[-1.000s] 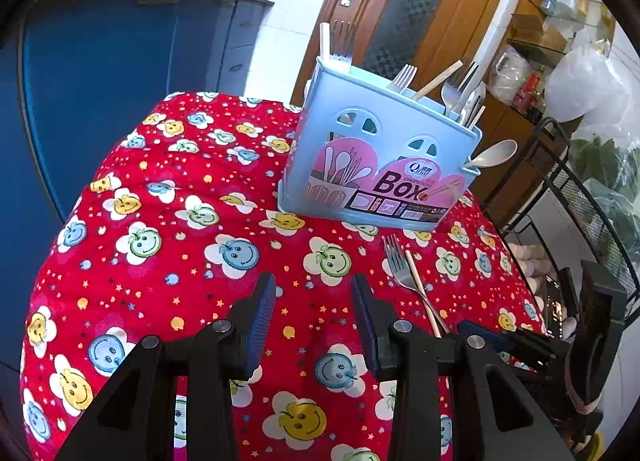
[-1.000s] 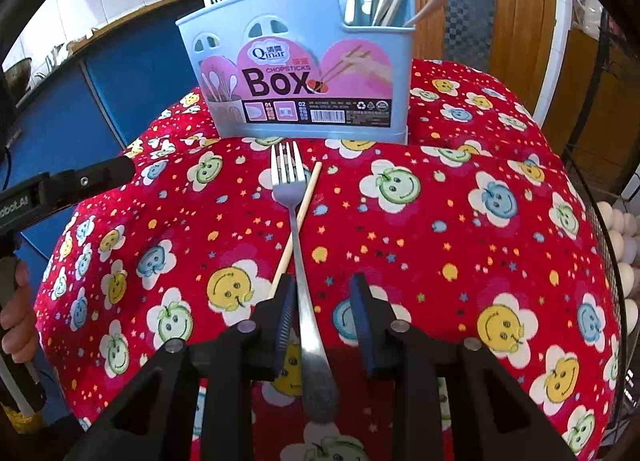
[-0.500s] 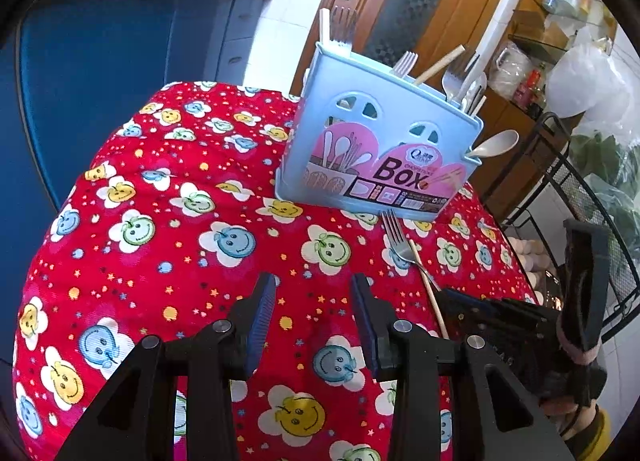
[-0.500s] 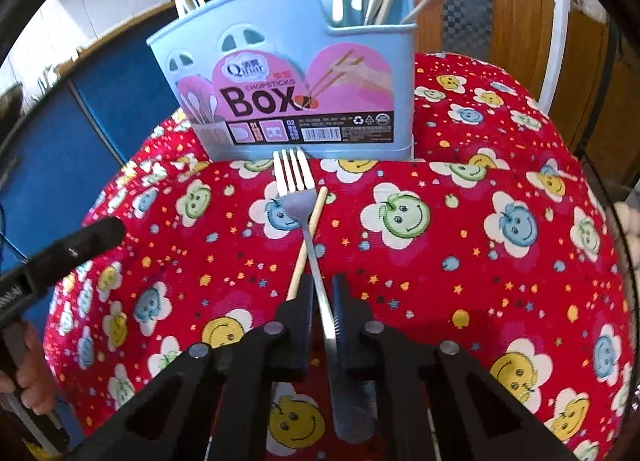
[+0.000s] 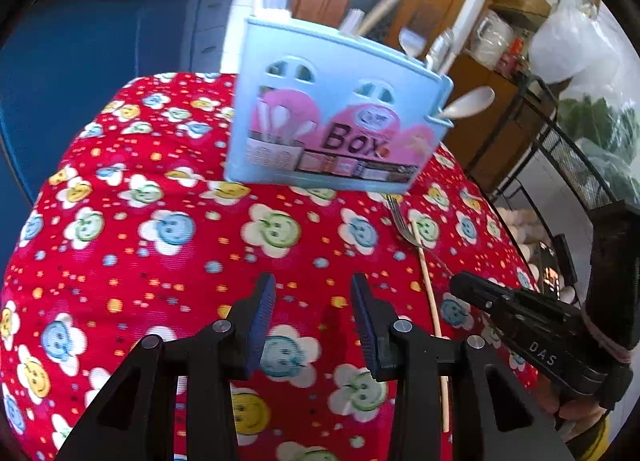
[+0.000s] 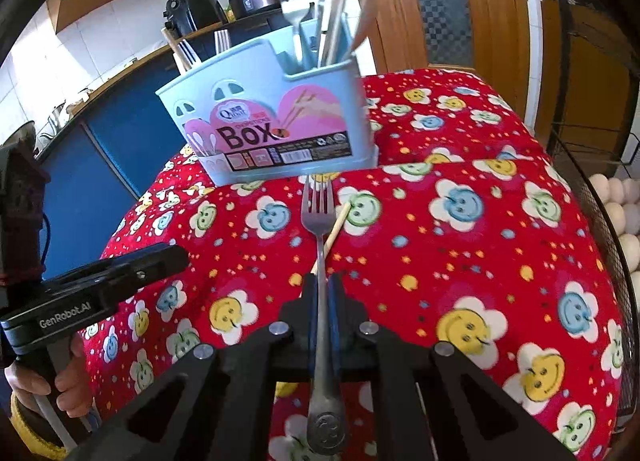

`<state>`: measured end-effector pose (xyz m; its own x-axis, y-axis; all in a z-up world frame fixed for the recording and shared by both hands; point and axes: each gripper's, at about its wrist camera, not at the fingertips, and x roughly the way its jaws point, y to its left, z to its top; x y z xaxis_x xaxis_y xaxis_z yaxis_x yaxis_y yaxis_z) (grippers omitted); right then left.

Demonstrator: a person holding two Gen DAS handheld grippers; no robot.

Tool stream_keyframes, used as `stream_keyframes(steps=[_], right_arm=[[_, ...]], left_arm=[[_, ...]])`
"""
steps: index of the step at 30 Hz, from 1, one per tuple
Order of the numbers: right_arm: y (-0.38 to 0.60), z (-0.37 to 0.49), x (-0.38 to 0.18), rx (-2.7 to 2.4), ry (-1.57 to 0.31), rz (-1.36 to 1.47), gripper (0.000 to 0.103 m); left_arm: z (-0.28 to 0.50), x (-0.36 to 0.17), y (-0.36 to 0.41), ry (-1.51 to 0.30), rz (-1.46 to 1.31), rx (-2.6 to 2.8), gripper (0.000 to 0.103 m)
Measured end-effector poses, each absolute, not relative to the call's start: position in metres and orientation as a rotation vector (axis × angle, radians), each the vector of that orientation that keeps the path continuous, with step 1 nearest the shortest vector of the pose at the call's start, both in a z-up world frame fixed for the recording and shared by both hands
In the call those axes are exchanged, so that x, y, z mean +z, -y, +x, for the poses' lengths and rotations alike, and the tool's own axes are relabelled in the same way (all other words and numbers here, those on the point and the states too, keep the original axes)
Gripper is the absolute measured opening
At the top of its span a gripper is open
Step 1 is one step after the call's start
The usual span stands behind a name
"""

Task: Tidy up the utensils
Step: 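Grasp a silver fork with the right tool while the left tool approaches the wooden chopstick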

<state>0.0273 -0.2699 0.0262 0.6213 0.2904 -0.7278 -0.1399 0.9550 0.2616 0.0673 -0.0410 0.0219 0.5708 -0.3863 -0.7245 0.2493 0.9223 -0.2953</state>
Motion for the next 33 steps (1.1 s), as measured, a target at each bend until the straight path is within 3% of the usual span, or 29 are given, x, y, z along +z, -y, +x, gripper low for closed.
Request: stream_keyframes(steps=[33], right_arm=[[0.312, 0.022, 0.016, 0.240, -0.863, 0.354, 0.007]], left_arm=[[0.091, -0.003, 0.163, -1.046, 0.055, -0.558, 0.039]])
